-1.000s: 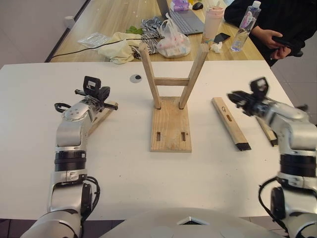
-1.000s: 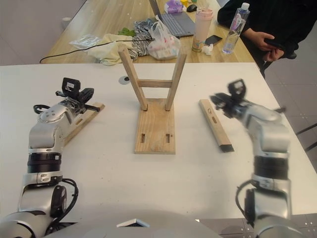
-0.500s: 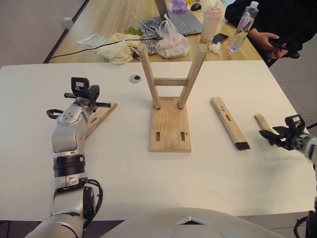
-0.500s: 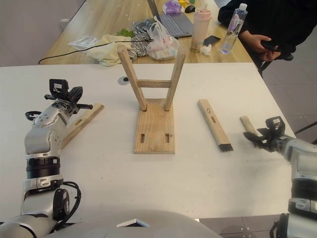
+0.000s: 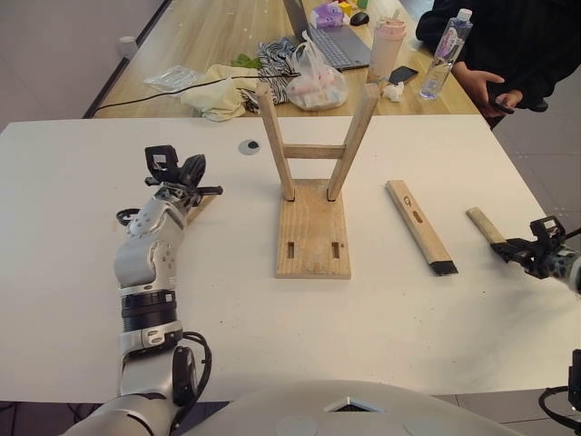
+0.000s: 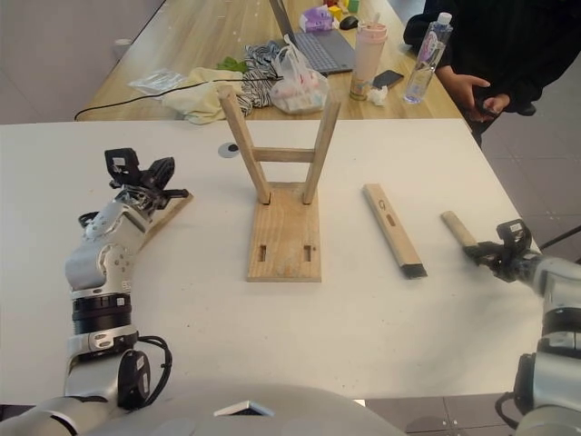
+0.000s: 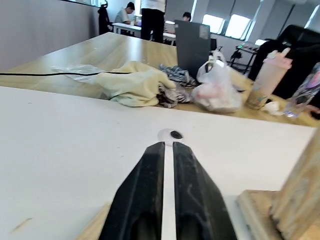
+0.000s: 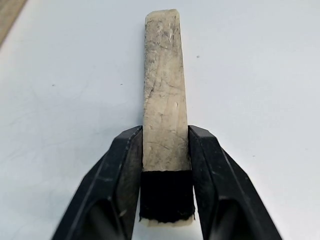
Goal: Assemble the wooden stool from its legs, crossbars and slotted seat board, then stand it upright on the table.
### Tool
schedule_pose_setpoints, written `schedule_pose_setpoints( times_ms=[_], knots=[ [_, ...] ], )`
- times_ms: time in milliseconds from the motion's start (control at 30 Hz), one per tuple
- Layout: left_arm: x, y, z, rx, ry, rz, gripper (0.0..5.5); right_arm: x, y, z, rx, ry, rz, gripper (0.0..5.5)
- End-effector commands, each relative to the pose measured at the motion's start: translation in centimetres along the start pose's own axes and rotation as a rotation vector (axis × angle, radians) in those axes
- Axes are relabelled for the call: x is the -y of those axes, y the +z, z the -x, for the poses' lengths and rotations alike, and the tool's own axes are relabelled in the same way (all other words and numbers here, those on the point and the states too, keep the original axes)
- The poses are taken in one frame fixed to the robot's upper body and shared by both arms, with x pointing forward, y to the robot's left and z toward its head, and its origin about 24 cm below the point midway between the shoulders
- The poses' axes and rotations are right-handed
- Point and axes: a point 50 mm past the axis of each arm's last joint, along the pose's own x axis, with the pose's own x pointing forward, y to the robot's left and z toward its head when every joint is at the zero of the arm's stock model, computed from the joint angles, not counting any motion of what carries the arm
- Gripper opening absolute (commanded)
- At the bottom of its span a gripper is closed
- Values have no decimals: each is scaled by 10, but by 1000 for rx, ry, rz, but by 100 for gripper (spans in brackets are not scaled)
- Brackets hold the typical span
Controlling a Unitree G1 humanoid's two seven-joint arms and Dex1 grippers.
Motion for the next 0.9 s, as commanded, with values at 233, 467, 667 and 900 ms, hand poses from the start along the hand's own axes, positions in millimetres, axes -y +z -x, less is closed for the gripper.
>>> schedule_pose_setpoints(
  times_ms=[233,467,667,900],
  knots=[
    [73,85,33,380,-680,389,170,-106,234,29,1103,22,333,129],
    [117,94,11,392,-764,446,240,-218,263,62,1340,380,480,129],
    [131,88,-1,381,-777,503,240,-243,256,59,1326,463,493,129],
    [128,81,1,381,-780,514,167,-245,249,52,1286,486,506,129]
  ],
)
